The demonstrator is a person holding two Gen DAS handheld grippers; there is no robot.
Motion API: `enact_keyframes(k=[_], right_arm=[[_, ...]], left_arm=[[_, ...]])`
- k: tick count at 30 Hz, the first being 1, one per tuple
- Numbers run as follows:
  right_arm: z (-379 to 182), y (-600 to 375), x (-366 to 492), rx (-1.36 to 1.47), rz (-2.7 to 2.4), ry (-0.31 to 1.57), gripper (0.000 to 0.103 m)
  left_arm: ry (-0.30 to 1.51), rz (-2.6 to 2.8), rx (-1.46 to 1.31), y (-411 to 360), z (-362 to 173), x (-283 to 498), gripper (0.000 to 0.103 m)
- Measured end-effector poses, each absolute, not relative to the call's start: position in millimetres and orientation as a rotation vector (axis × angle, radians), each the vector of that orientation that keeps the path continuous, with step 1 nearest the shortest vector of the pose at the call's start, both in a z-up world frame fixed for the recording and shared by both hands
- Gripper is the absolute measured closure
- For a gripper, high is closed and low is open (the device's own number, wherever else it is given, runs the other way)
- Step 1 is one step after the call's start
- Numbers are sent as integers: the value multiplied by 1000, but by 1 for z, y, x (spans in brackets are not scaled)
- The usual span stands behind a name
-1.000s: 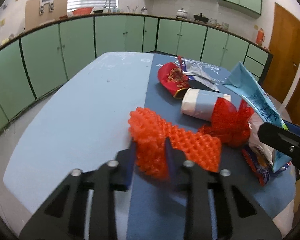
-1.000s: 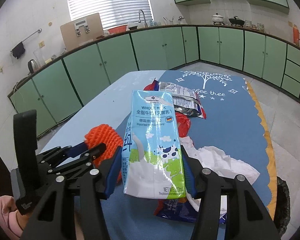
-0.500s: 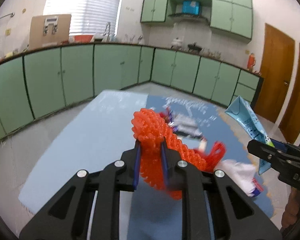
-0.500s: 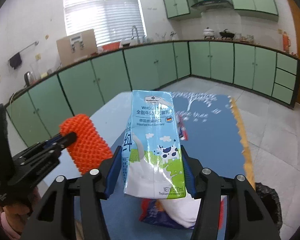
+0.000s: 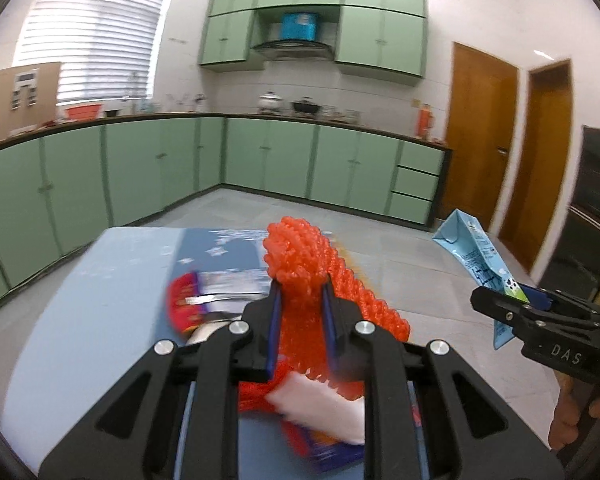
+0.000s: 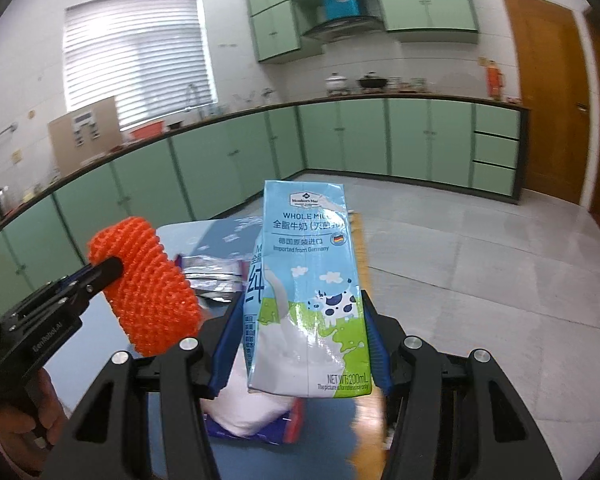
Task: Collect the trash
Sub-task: 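Carry the orange net and milk carton to the bin, opening both grippers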
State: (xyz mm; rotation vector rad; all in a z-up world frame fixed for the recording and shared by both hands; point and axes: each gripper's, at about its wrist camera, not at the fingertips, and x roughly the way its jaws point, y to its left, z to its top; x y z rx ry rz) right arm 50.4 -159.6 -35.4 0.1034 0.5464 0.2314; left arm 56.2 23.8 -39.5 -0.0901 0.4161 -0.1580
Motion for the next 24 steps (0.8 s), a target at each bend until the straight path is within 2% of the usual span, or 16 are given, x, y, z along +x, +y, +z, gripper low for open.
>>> enact_keyframes(k=[10,19,22,24], right_arm=[[-51,-248,37,164,22,573,49],[-97,-317,20,233,-137,672,49],[-106,-330,13,250,-159,688,49],[-108,-333,15,252,-166,693,49]], left_arm=[[460,-387,-50,-76,-56,83,86],[547,-539,17,-146,-88,106,85],[596,-581,48,-168,-102,110,81],[610,-598,65,-174,-107,113,73]])
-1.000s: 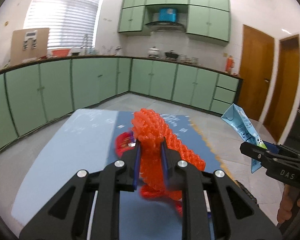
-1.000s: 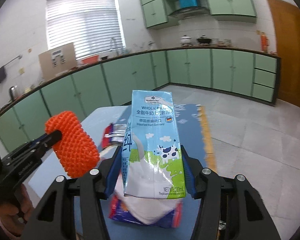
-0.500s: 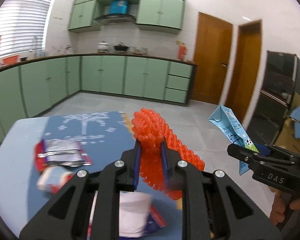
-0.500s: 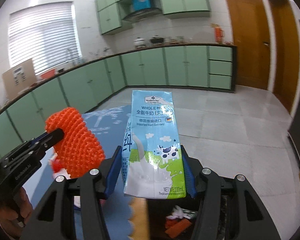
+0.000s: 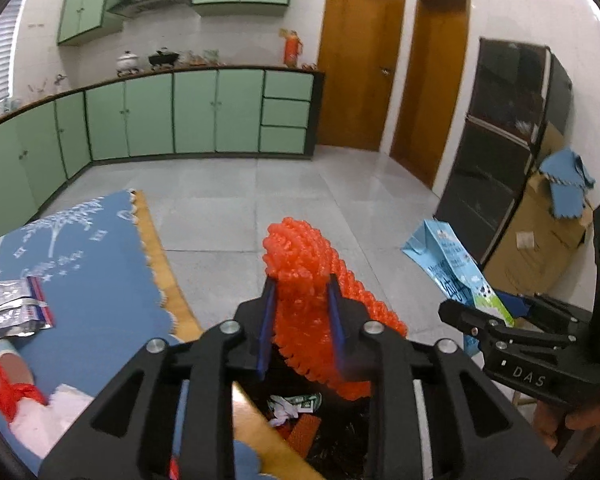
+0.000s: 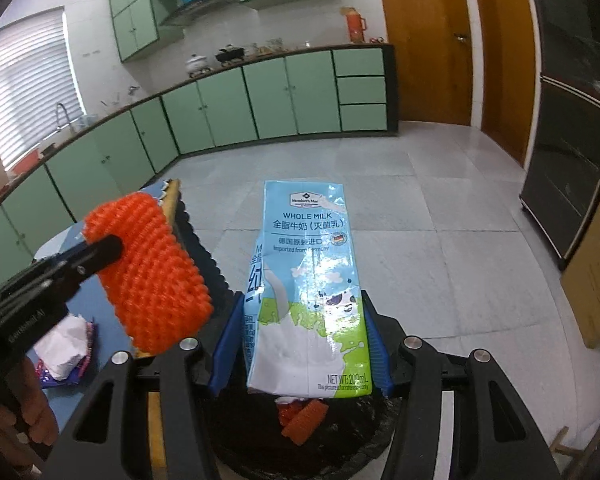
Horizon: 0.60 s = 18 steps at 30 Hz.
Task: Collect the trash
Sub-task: 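Carry the orange net and milk carton to the bin, opening both grippers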
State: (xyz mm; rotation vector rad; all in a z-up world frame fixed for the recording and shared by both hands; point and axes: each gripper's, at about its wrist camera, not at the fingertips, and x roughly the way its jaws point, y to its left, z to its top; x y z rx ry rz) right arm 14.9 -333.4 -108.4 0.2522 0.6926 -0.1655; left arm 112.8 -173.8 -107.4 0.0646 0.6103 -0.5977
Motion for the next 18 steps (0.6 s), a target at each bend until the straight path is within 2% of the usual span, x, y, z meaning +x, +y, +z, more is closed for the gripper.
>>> enact_keyframes(k=[6,18], right_arm=[[-120,-339,16,264,-165,713,49],[-147,-335,33,265,-141,793,49]], left_arm=[[616,-598,80,-176,-112,116,54],[599,-478,38,-138,-104,117,49]])
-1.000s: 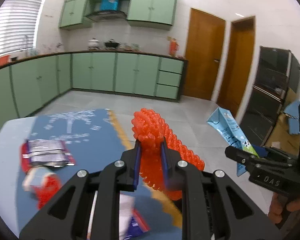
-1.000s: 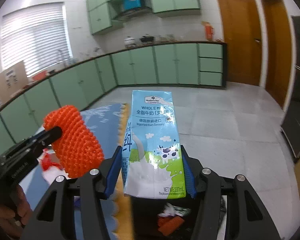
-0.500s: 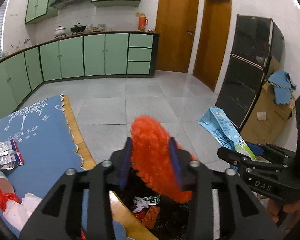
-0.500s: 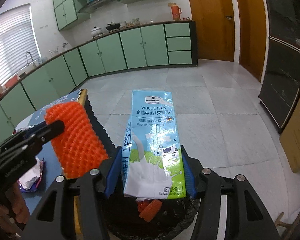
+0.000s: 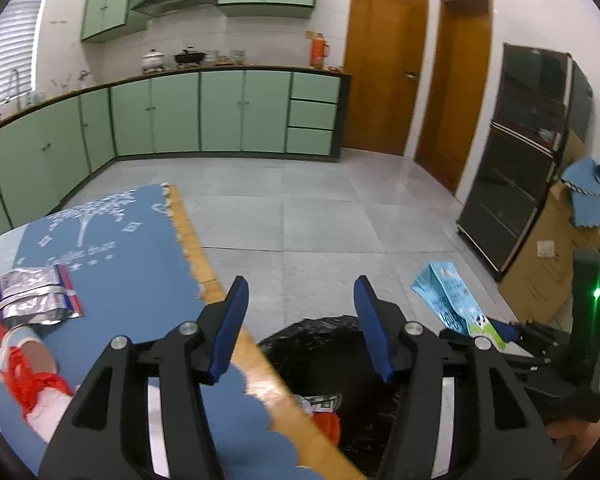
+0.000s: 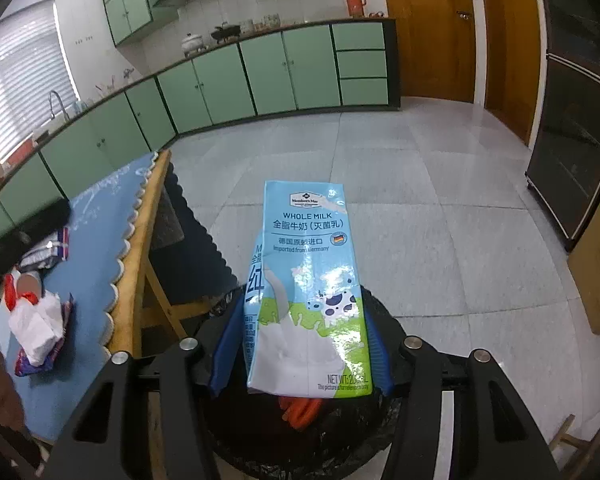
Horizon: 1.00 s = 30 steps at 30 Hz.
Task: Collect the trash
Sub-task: 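Carry the orange net and milk carton to the bin, opening both grippers, then grasp the red plastic bag with the left gripper while the right grasps the white tissue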
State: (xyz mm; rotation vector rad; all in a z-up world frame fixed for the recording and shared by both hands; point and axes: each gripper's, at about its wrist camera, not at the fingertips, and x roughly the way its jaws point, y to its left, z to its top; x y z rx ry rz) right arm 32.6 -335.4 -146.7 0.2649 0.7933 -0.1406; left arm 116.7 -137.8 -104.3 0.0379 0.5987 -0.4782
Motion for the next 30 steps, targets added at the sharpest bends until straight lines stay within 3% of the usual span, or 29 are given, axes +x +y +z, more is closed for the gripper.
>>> enact_keyframes(k=[2,4,5,19,30], right_arm=[[-148,-332,34,251,-138,802,48],[-144,-329,34,237,-144,794,36],[-141,-327,35,233,-142,787,35],[-75,-235,59,172,107,632,32],[-89,-140,82,110,332,670,32]], left_arm=[[595,-449,25,-127,-103,116,49],[594,-427,12,-118,-101,116,49],[594,-414,6,-113,-100,116,49],[534,-194,-19,-26,-85,98,46],[587,77,-64,79,-102,74,45]])
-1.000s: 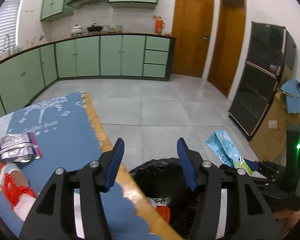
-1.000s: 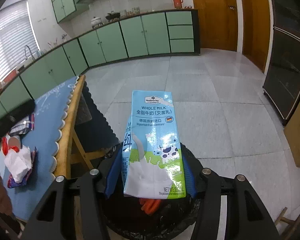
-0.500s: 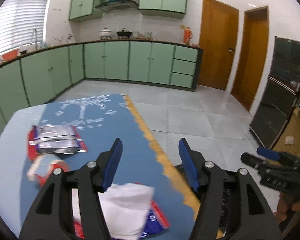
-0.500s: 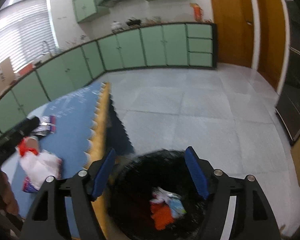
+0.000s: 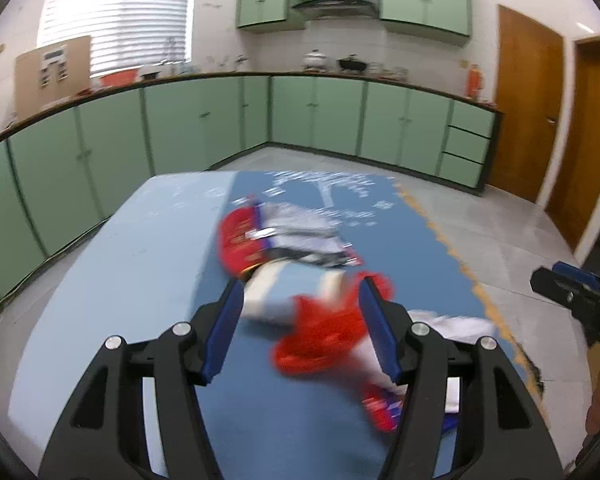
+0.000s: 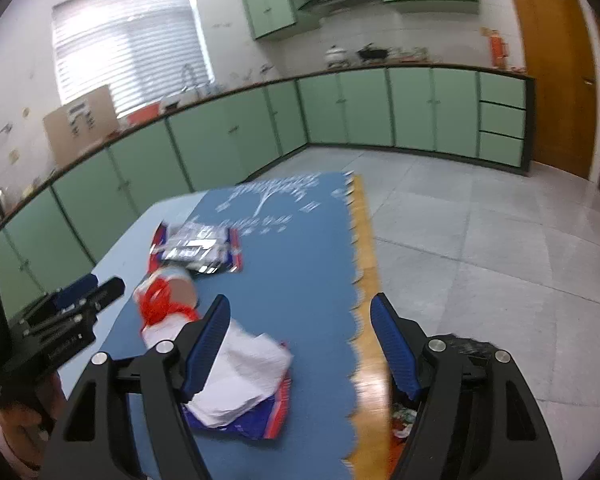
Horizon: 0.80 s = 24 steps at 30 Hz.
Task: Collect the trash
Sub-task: 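Grasp the red plastic bag with the left gripper while the right grasps the white tissue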
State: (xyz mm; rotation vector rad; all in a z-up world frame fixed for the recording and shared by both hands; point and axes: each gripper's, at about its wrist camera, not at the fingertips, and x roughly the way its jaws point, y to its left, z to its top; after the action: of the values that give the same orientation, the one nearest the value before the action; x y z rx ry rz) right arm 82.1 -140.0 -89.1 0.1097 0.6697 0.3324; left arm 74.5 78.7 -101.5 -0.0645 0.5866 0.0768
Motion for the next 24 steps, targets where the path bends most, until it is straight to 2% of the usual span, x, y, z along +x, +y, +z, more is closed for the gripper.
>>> enact_keyframes(k=[11,14,16,18,19,21,24], right_arm=[[-134,-108,90,50,392,768,33],[-140,-103,95,47,423,798,46],[-142,-102,97,50,444,813,62],[-144,-99,97,46,466,824,73],[-144,-98,96,41,478,826,84],[-142,-97,94,33,488,819,95],[-131,-103,89,44,483,779,98]], left_arm=[[627,140,-63,104,-119,59,45],[631,136,-60,101,-120,58,45],[635,132,-56,100,-122,59,44],[638,129,-51,99,-123,59,43],[640,128,-51,97,-124,59,43],[646,124,-51,95,-125,60,43],[651,118,-51,92,-127,59,43]])
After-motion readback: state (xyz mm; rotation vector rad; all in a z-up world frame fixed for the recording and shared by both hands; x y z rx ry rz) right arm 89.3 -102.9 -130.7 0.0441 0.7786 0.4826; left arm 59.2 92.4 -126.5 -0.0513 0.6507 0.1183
